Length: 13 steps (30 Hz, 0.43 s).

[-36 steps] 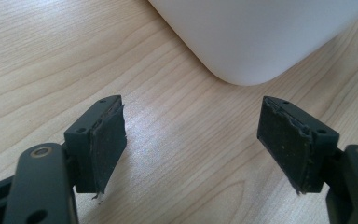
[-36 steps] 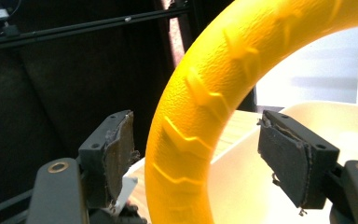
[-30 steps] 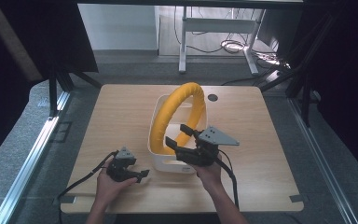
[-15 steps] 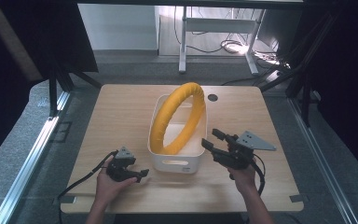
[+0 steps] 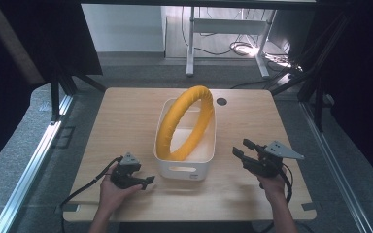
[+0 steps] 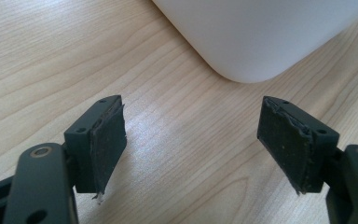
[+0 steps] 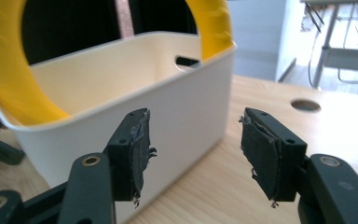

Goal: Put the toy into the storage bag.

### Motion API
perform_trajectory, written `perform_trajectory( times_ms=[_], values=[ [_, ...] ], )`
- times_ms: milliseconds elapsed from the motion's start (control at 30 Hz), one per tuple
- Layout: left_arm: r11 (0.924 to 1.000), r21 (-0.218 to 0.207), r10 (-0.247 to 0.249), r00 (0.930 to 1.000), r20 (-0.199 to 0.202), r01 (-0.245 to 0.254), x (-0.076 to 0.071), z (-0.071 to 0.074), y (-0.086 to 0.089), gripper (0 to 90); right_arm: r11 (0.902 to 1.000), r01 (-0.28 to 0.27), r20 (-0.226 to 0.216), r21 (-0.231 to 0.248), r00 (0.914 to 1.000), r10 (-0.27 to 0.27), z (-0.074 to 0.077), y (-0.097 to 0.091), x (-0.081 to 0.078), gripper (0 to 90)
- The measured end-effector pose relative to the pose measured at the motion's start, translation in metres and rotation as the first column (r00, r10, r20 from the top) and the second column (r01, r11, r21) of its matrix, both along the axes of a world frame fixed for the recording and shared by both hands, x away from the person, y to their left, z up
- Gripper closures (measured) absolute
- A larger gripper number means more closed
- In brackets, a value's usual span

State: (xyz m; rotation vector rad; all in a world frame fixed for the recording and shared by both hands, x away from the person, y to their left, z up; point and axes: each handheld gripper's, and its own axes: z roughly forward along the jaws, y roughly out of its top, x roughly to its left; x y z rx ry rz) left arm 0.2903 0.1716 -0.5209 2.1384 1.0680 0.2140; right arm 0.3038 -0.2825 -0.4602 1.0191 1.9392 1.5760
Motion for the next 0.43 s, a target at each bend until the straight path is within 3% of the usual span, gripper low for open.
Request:
perform_trajectory(
  times_ms=[67,267,433],
  values=[
    [1.0,0.001,-0.001,1.0,-0.001,0.001,0.0001,-0.0002,-0.0001,23.9,0.9999,0.017,-0.02,-0.003,0.9996,-0.017,-0.007,-0.0049,0.0008,42.8],
    [1.0,-0.001,-0.001,1.0,-0.001,0.001,0.0002,-0.0001,-0.0001,23.9,0.9996,0.026,-0.025,-0.011,0.9993,-0.027,-0.0124,-0.0052,0.0017,42.9],
    [1.0,-0.003,0.0,1.0,-0.001,0.0,0.0001,-0.0004,-0.0006,23.9,0.9997,0.022,0.006,-0.008,0.9997,-0.022,-0.0116,-0.0044,0.0003,42.5]
  ],
)
